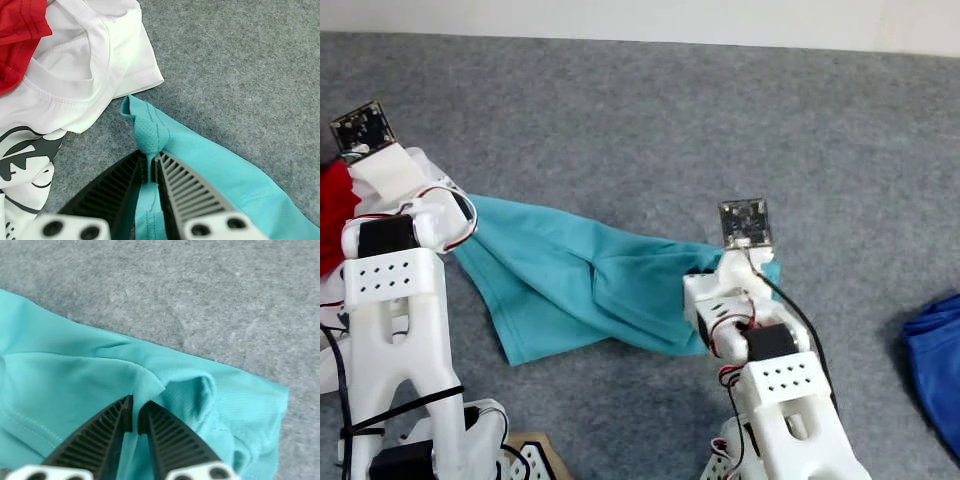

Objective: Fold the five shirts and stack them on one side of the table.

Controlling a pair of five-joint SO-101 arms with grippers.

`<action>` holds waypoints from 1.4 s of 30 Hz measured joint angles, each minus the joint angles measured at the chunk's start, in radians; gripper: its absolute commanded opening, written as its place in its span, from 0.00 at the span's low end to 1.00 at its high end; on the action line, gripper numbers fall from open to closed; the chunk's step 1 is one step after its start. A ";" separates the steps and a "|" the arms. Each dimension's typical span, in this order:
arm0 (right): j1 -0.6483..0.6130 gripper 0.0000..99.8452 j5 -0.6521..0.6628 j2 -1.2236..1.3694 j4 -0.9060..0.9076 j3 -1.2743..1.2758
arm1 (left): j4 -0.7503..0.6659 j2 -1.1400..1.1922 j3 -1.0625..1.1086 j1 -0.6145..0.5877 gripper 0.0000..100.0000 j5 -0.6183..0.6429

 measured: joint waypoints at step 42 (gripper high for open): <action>0.192 0.01 0.121 -0.012 0.925 -1.402 | 0.029 -0.437 -0.319 -0.008 0.01 0.000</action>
